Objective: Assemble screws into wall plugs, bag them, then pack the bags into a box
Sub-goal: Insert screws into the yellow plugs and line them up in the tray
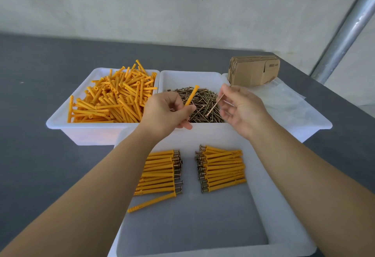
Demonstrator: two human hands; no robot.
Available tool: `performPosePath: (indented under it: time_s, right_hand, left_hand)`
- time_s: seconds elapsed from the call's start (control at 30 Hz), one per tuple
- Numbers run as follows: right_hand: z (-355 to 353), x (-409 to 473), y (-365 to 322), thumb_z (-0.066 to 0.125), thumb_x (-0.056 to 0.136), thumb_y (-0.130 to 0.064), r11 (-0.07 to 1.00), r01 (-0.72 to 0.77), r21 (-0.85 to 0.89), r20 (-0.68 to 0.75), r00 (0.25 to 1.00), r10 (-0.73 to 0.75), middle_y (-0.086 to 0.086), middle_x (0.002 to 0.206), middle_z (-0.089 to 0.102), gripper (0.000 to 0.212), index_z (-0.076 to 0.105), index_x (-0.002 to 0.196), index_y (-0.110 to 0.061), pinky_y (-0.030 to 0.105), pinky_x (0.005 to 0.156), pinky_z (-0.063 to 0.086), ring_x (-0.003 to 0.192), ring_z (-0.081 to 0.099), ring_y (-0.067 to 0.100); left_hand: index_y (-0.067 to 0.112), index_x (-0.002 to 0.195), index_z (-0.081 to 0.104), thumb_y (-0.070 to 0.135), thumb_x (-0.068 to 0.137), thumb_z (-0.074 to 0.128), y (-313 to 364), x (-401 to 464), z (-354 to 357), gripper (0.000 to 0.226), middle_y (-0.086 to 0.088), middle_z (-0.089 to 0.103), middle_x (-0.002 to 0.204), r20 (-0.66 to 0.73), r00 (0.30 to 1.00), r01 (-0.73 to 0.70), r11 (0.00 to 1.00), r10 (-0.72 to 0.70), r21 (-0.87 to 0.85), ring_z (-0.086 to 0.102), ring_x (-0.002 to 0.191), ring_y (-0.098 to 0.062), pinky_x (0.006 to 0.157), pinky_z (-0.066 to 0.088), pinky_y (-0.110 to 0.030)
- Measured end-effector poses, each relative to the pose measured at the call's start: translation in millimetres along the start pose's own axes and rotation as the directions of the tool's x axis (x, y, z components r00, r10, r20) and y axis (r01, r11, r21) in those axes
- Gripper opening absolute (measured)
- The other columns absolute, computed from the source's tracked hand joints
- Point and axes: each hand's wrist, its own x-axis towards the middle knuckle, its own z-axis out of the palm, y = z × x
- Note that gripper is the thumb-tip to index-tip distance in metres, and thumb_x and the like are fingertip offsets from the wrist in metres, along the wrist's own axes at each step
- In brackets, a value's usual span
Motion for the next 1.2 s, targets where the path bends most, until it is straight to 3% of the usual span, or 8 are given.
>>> performPosePath:
  time_s: [0.1, 0.17, 0.23, 0.3, 0.47, 0.8, 1.0, 1.2]
  right_hand:
    - [-1.2, -4.3, 8.6, 0.055, 0.1, -0.026, 0.998, 0.031, -0.057, 0.05, 0.998, -0.028, -0.004, 0.073, 0.067, 0.018, 0.07, 0.104, -0.018, 0.024, 0.055, 0.052, 0.058, 0.063, 0.009]
    - [-4.2, -5.3, 10.8, 0.049, 0.104, -0.026, 0.961, 0.157, -0.227, 0.058, 0.987, -0.147, -0.008, 0.066, 0.06, 0.025, 0.072, 0.112, -0.023, 0.021, 0.049, 0.042, 0.047, 0.044, 0.006]
    - [-7.1, -6.0, 13.9, 0.051, 0.102, -0.023, 0.768, 0.36, -0.53, 0.118, 0.928, -0.353, -0.016, 0.063, 0.058, 0.024, 0.074, 0.11, -0.028, 0.019, 0.056, 0.041, 0.054, 0.044, 0.002]
    - [-5.9, -8.9, 16.9, 0.058, 0.098, -0.023, 0.581, 0.467, -0.666, 0.2, 0.863, -0.465, -0.012, 0.067, 0.061, 0.02, 0.074, 0.106, -0.032, 0.027, 0.063, 0.042, 0.061, 0.048, 0.004]
    - [-1.2, -15.0, 16.7, 0.065, 0.093, -0.027, 0.396, 0.557, -0.73, 0.281, 0.773, -0.569, 0.0, 0.081, 0.058, 0.013, 0.076, 0.099, -0.032, 0.028, 0.064, 0.038, 0.068, 0.047, 0.008]
    - [5.7, -24.3, 15.3, 0.068, 0.092, -0.023, 0.224, 0.558, -0.799, 0.343, 0.729, -0.592, -0.007, 0.091, 0.056, 0.017, 0.077, 0.107, -0.024, 0.017, 0.069, 0.038, 0.081, 0.047, 0.005]
    - [7.9, -25.1, 15.3, 0.07, 0.09, -0.02, 0.16, 0.575, -0.802, 0.382, 0.701, -0.602, -0.002, 0.092, 0.059, 0.017, 0.078, 0.105, -0.02, 0.027, 0.07, 0.043, 0.086, 0.055, 0.014]
    - [6.9, -23.8, 15.1, 0.07, 0.089, -0.022, 0.124, 0.558, -0.82, 0.37, 0.683, -0.63, -0.004, 0.091, 0.057, 0.015, 0.079, 0.102, -0.021, 0.022, 0.067, 0.036, 0.084, 0.052, 0.011]
  left_hand:
    - [0.009, 0.099, 0.053, 0.008, 0.093, 0.065, 4.7, -0.9, 4.6, 0.013, -0.014, 0.073, 0.074, 0.098, 0.995, 0.009, 0.998, -0.003, -0.064, 0.074, 0.067, -0.024, 0.069, 0.059, -0.053]
    - [0.02, 0.128, 0.049, 0.002, 0.098, 0.055, 5.7, -0.5, 7.6, 0.035, -0.01, 0.074, 0.085, 0.166, 0.985, -0.048, 0.999, 0.048, -0.007, 0.075, 0.077, -0.018, 0.073, 0.06, -0.038]
    - [0.024, 0.136, 0.05, -0.005, 0.098, 0.044, 5.7, -0.6, 10.2, 0.048, -0.005, 0.071, 0.093, 0.199, 0.974, -0.135, 0.982, 0.108, 0.132, 0.071, 0.082, -0.008, 0.075, 0.055, -0.023]
    - [0.022, 0.124, 0.06, -0.007, 0.097, 0.04, 7.4, -0.3, 12.6, 0.045, -0.003, 0.065, 0.088, 0.182, 0.974, -0.178, 0.953, 0.135, 0.244, 0.062, 0.074, -0.008, 0.069, 0.048, -0.023]
    - [0.018, 0.096, 0.065, 0.026, 0.104, 0.044, 9.2, 3.4, 12.9, 0.023, 0.006, 0.047, 0.06, 0.086, 0.98, -0.2, 0.886, 0.18, 0.419, 0.04, 0.055, -0.009, 0.052, 0.028, -0.028]
    - [0.013, 0.092, 0.067, 0.033, 0.102, 0.047, 7.2, 3.9, 7.6, 0.03, 0.003, 0.048, 0.057, 0.096, 0.982, -0.191, 0.837, 0.165, 0.513, 0.041, 0.052, -0.01, 0.049, 0.03, -0.029]
    - [0.011, 0.087, 0.066, 0.033, 0.102, 0.047, 7.5, 5.6, 5.6, 0.033, 0.002, 0.049, 0.059, 0.125, 0.971, -0.241, 0.811, 0.206, 0.533, 0.04, 0.054, -0.011, 0.049, 0.028, -0.027]
    - [0.015, 0.087, 0.067, 0.034, 0.102, 0.047, 4.4, 6.4, 3.2, 0.031, 0.006, 0.046, 0.056, 0.113, 0.973, -0.228, 0.797, 0.199, 0.559, 0.041, 0.052, -0.008, 0.047, 0.025, -0.023]
